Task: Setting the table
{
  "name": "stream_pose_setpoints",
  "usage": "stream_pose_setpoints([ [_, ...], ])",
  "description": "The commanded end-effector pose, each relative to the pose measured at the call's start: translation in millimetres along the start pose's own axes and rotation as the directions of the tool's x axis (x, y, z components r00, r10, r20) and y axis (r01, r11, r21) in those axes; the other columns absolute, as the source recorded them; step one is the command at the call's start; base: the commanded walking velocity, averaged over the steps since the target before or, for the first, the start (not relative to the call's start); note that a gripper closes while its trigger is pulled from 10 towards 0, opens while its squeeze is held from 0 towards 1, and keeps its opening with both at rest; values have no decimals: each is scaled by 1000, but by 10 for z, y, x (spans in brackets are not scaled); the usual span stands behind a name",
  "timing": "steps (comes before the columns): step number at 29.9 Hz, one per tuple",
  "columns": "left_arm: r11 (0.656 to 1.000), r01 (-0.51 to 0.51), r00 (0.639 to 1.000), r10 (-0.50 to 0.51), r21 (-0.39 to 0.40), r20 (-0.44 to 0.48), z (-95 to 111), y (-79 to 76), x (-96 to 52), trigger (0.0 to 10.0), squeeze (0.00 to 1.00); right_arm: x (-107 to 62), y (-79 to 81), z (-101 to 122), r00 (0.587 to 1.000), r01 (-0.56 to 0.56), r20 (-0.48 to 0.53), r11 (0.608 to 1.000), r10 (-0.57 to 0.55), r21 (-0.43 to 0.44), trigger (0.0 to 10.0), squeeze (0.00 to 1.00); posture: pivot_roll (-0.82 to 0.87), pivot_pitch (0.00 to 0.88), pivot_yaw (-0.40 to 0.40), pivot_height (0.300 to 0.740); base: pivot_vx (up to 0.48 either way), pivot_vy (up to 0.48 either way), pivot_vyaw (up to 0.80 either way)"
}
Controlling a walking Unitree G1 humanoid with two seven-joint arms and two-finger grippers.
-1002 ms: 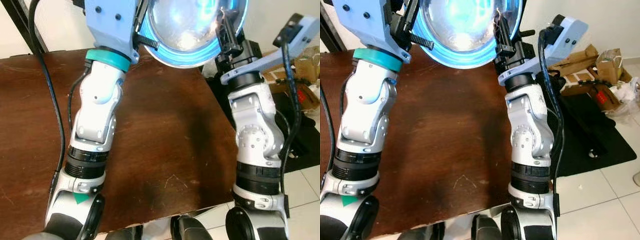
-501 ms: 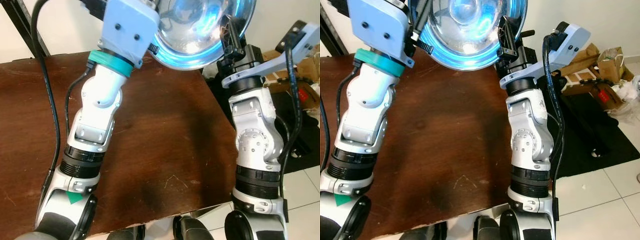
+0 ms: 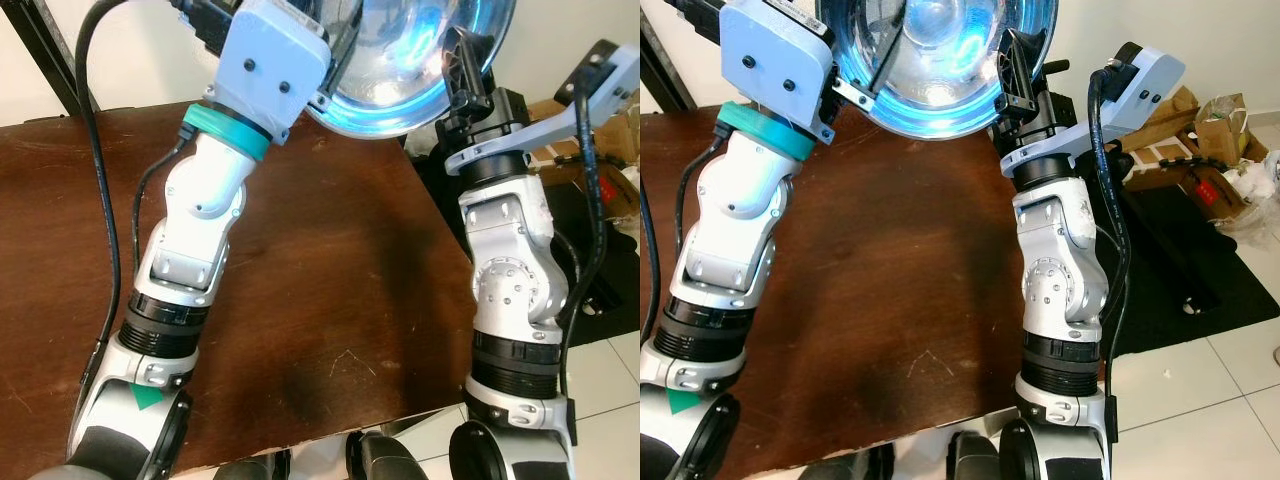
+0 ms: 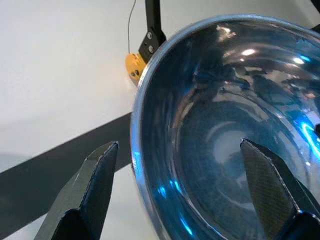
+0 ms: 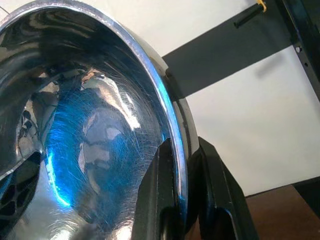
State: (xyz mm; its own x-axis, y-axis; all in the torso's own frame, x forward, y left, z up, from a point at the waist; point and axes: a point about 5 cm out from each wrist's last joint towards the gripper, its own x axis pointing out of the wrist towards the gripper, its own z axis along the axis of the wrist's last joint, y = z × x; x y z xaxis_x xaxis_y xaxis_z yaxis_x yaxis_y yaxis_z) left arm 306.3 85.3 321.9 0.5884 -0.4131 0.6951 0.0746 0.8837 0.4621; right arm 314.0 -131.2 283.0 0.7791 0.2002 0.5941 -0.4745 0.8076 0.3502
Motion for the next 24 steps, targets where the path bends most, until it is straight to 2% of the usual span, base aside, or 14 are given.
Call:
stream_pose_setpoints([
  [1,999,-42,999,43,11,-11,-15,212,-107,10000,0,-26,-152,131,997,52,57,997,-49,-54,0,0,4,0,79,740,0,0,0],
  [5,999,-49,998,50,9,-29,-29,290,-155,10000,0,-46,-286,242,990,104,100,993,-98,-60,0,0,16,0,74,740,0,0,0],
  [8,996,-68,993,63,-54,-95,-71,385,-232,10000,0,-75,-406,386,980,149,146,983,-133,-105,0,0,20,0,70,740,0,0,0],
  [9,988,-73,988,52,-139,-147,-106,402,-281,10000,0,-87,-429,425,980,153,151,976,-130,-154,0,0,23,0,68,740,0,0,0],
  [10,947,-96,968,18,-307,-250,-206,401,-392,10000,0,-107,-423,433,983,142,140,970,-115,-199,0,0,24,0,66,740,0,0,0],
  [12,933,-102,963,6,-344,-271,-228,395,-419,10000,0,-111,-419,431,984,138,137,969,-111,-206,0,0,24,0,66,740,0,0,0],
  [13,923,-135,945,11,-361,-326,-327,395,-486,10000,0,-129,-368,398,989,114,115,968,-89,-223,10000,0,25,0,62,740,0,0,0],
  [15,923,-135,945,11,-361,-326,-327,395,-486,10000,0,-129,-368,398,989,114,115,968,-89,-223,10000,0,25,0,62,740,0,0,0],
  [16,906,-198,905,23,-373,-424,-510,359,-606,10000,0,-170,-283,314,996,76,72,966,-60,-248,10000,0,22,0,56,740,0,0,0],
  [18,906,-198,905,23,-373,-424,-510,359,-606,10000,0,-170,-283,314,996,76,72,966,-60,-248,10000,0,22,0,56,740,0,0,0],
  [20,864,-319,778,4,-389,-628,-871,179,-939,10000,0,-325,-141,82,999,6,-39,960,-18,-280,10000,0,12,0,51,740,0,0,0],
  [22,864,-319,778,4,-389,-628,-871,179,-939,10000,0,-325,-141,82,999,6,-39,960,-18,-280,10000,0,12,0,51,740,0,0,0],
  [23,847,-346,725,-32,-404,-688,-968,69,-1074,10000,0,-412,-119,-21,996,2,-83,963,-25,-269,10000,0,4,0,49,740,0,0,0],
  [24,847,-346,725,-32,-404,-688,-968,69,-1074,10000,0,-412,-119,-21,996,2,-83,963,-25,-269,10000,0,4,0,49,740,0,0,0],
])
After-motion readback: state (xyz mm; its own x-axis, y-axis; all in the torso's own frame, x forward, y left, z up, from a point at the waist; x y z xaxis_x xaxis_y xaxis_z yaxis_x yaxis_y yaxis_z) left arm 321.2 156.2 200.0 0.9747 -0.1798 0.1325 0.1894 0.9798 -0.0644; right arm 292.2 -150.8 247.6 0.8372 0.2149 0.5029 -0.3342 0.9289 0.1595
